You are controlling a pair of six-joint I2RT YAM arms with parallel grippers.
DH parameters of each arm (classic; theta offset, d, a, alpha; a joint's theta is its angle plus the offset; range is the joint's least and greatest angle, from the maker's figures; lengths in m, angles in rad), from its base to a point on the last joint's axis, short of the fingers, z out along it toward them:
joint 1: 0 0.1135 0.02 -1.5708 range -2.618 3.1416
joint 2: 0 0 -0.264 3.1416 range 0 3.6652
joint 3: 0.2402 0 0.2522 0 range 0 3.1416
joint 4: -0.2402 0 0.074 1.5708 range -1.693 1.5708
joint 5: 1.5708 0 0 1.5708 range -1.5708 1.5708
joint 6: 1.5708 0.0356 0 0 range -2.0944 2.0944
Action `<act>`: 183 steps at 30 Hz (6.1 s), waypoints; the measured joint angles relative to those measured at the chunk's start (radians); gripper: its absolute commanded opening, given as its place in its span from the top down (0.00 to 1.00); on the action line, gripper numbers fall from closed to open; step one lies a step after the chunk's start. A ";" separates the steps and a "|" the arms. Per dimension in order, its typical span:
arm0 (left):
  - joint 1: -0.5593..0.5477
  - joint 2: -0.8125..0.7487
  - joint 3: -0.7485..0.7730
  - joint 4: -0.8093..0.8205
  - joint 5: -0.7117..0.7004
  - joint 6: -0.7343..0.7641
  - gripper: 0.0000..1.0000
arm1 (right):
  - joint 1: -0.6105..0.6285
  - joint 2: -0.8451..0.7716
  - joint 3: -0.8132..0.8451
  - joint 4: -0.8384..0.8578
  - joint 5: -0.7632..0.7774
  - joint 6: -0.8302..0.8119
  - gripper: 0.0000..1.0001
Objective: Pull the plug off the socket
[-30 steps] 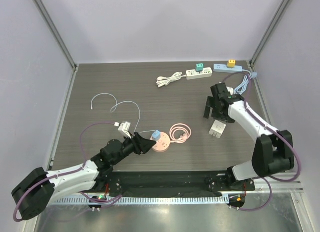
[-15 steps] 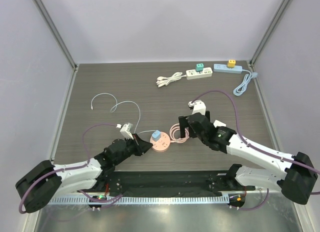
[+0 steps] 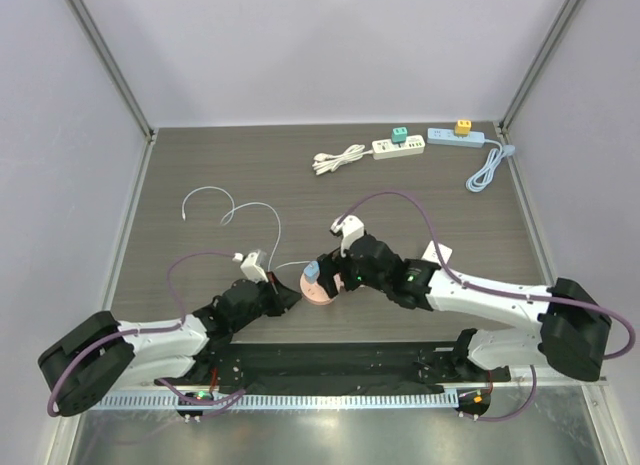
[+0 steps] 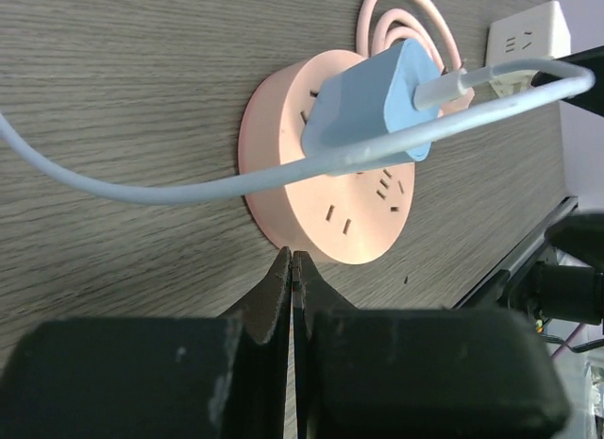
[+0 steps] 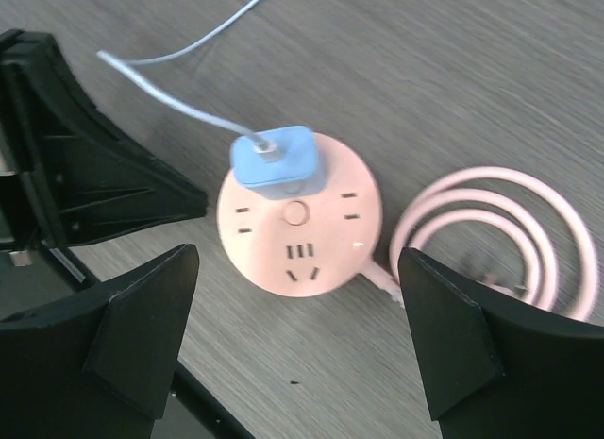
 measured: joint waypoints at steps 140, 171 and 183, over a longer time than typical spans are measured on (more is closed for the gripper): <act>-0.030 0.436 0.380 -0.055 -0.016 -0.123 1.00 | 0.058 0.350 0.208 -0.082 0.351 0.028 0.99; -0.013 0.479 0.420 -0.036 0.077 -0.130 1.00 | 0.054 0.220 0.170 -0.180 0.344 0.097 0.99; 0.002 0.411 0.285 0.085 0.102 -0.103 1.00 | 0.053 0.227 0.114 -0.068 0.259 0.132 0.99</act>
